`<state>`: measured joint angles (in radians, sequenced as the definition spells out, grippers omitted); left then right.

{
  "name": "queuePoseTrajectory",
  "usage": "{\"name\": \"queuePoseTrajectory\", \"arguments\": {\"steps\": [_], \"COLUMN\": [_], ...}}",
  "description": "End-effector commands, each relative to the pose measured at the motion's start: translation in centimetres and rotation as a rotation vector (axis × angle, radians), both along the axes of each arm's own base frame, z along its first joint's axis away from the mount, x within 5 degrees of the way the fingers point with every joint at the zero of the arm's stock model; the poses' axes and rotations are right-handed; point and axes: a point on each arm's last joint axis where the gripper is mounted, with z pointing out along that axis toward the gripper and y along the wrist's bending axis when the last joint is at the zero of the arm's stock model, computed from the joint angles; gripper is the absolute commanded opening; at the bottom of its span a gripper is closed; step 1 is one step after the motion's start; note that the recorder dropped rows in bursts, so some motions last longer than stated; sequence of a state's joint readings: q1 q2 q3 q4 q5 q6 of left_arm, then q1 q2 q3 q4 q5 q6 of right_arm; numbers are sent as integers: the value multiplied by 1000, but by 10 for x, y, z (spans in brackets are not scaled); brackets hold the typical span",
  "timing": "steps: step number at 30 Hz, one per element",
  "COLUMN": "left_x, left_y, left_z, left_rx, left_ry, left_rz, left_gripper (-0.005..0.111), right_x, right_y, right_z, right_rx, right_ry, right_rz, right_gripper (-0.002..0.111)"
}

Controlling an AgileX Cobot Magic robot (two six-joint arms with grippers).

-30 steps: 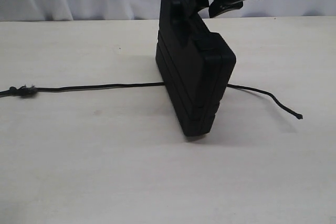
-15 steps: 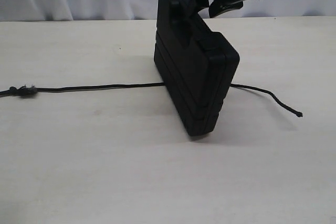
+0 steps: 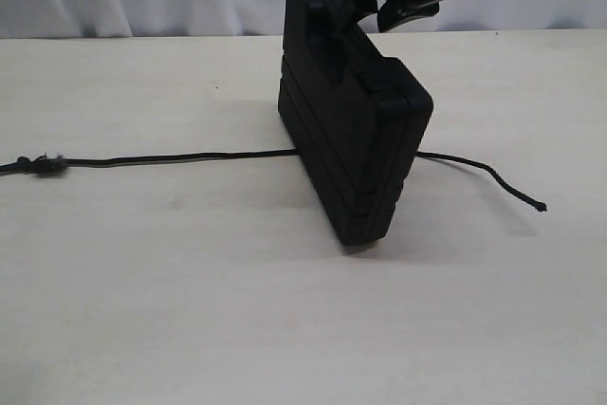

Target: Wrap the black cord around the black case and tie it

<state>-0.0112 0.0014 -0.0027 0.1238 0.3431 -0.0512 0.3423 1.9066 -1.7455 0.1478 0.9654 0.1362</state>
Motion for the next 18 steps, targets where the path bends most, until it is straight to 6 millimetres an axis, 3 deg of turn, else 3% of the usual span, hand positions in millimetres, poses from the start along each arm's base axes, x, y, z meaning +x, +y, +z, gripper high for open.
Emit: {"name": "queuePoseTrajectory", "arguments": {"steps": [1,3,7,12,13,16,18], "left_x": [1,2,2,-10,-17,-28,-28], "left_y": [1,1,-4,-10,-12,-15,-17], "left_z": [2,9,35,69,78,89,91], "left_rx": [27,84,37,6,-84,-416,-437], "left_ry": [-28,-110,-400,-794,-914,-1051,-1024], "left_rz": [2,-7,-50,-112,-151,-303,-325], "left_gripper": [0,0,0,0,0,0,0], "right_x": [4,4,4,4,4,4,4], "right_y": [-5,-5,-5,-5,-5,-5,-5], "right_z": [-22,-22,-22,-22,-22,-22,-22], "right_rx": [-81,-81,-81,-81,-81,-81,-81], "right_ry": [54,54,54,54,54,54,54], "right_rz": [18,18,18,18,18,18,18], "right_gripper": [47,47,47,47,47,47,47]}}
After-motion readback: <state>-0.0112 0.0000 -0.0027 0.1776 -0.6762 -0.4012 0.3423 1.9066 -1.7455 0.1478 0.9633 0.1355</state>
